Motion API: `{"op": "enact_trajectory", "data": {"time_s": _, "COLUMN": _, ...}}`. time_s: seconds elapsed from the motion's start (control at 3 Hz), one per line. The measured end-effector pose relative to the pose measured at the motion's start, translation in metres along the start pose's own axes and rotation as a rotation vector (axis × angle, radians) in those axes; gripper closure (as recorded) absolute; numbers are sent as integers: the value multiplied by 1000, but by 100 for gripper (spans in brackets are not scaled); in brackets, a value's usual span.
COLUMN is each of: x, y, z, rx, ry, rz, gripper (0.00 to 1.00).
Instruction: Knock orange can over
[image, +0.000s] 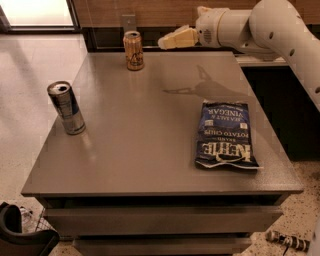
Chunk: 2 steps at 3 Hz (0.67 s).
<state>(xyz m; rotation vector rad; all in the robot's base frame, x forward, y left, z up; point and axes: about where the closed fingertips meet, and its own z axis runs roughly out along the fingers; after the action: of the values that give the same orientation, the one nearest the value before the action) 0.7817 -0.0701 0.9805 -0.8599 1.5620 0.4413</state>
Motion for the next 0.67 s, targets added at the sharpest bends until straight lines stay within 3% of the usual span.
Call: {"op": "enact_trajectory", "data": {"time_s": 0.67, "x": 15, "y": -15, "z": 76, "rx": -20, "ry": -58, "rz": 61, "gripper": 0}}
